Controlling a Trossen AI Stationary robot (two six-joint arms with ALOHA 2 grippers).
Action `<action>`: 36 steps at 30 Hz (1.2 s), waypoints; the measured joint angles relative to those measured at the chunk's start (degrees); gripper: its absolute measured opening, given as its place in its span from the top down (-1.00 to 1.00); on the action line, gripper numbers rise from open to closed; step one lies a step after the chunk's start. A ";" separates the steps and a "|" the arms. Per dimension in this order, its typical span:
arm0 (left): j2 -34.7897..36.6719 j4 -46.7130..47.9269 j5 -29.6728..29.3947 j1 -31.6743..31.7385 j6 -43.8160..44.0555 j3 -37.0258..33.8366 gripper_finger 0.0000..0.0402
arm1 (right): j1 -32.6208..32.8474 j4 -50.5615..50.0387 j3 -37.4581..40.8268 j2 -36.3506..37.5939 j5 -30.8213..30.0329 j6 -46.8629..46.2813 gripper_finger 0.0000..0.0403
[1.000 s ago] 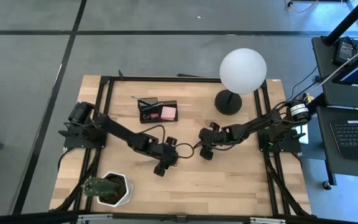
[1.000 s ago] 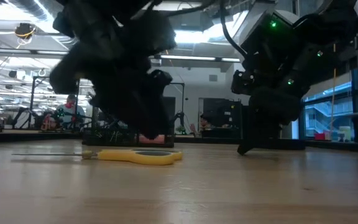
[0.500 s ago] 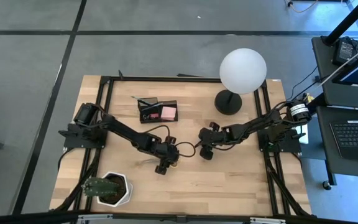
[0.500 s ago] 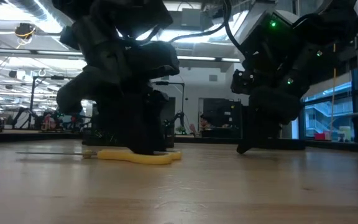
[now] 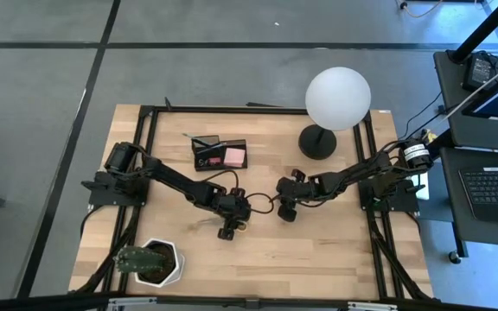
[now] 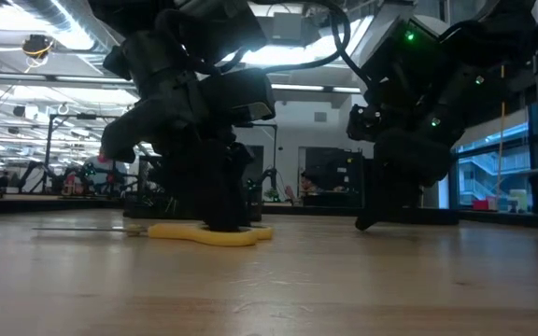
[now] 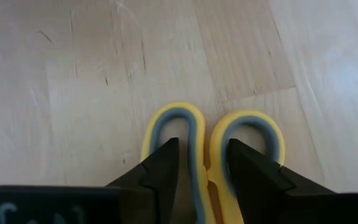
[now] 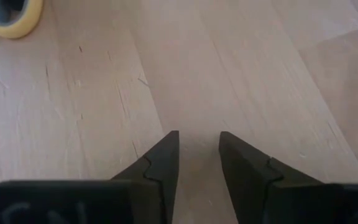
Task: Pick and place office supplies into organizer
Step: Put the yellow scissors into the desk organizer
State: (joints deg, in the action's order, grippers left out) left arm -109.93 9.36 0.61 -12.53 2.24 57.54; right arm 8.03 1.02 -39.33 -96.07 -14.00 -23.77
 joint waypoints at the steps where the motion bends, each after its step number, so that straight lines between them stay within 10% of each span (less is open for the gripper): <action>1: 0.00 0.03 -0.01 -0.02 0.00 0.00 0.36 | 0.00 0.00 0.00 0.00 -0.02 0.00 0.41; 23: 0.53 -0.32 -3.38 -1.99 -3.35 -0.16 0.61 | 0.00 -0.04 0.00 0.00 0.00 0.26 0.41; 36: 15.16 6.13 -6.57 -2.06 -9.51 -0.81 0.63 | 0.01 -0.22 0.00 0.00 -0.02 1.13 0.41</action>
State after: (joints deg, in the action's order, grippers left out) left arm -94.77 15.49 -5.96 -14.59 -7.26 56.73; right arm 8.04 0.80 -39.33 -96.07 -14.02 -22.64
